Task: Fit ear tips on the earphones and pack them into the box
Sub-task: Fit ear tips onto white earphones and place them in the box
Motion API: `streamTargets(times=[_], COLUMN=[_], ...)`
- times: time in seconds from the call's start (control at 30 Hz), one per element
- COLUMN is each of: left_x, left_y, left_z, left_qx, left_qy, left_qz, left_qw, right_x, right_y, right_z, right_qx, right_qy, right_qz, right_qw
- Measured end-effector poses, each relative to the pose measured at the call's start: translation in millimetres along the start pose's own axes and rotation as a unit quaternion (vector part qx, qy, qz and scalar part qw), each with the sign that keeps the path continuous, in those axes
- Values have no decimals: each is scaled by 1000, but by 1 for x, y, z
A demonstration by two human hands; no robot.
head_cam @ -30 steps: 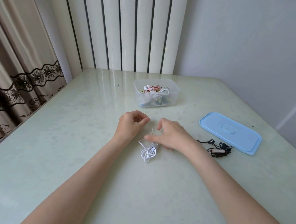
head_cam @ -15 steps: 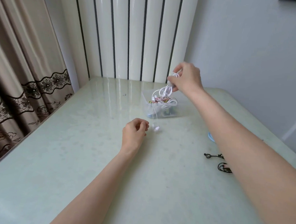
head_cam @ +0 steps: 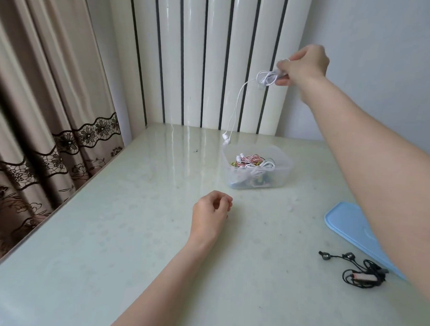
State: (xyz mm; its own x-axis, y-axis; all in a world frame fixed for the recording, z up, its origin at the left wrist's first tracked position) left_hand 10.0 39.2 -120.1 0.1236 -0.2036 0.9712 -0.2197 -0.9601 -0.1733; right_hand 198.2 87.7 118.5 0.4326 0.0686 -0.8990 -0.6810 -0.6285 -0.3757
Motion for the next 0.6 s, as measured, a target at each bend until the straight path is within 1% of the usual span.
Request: streamTargets(times=[0.13,0.2,0.23,0.27,0.33,0.37,0.4,0.47,0.5,0.53,0.57,0.6], left_x=[4,6,6,6,8,9,11,13,13,14,15,16], left_y=[-5,-6,-7,-7,-9,-11,-13,-20,-25,-27,-31,-31], left_z=[-1,-1,-1,-1,-2,-3,-6,-14,-18,-21,-25,-25], left_qx=[3,4,5,5,4,5,7,13,13,11,9,6], left_qy=[-6,-8,-11,-13,-18,-21,-26,-41,-51,-64,-84,-113], left_qz=[1,0,0,-1,-2,-2,0,7,11,15,24,38], left_qw=[1000,1000,1000,1000,1000,1000,1000,999,999,998,996,993], right_x=[1,17,30,44,72,81,85,82,79,78,77,79], right_y=[-9,-4,1,8,19,22,22,20,21,25,31,42], right_z=[-2,3,7,12,19,19,16,5,-2,-12,-20,-32], right_qx=[16,1,-24,-68,-177,-209,-207,-176,-183,-212,-260,-317], right_qy=[4,22,64,132,260,305,338,355,335,310,296,301], right_qz=[17,33,41,45,68,72,55,0,-12,-13,-6,9], right_qw=[1000,999,997,988,947,926,916,918,924,927,919,899])
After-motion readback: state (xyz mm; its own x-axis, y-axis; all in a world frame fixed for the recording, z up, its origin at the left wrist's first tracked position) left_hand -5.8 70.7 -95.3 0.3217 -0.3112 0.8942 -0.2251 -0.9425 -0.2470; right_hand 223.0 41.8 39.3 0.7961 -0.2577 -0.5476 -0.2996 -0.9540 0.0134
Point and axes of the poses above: each hand's wrist, its own y-axis away from the middle knuckle, its own z-axis out of the palm, x = y × z, the point moved 2 cm from there along -y, towards the middle knuckle
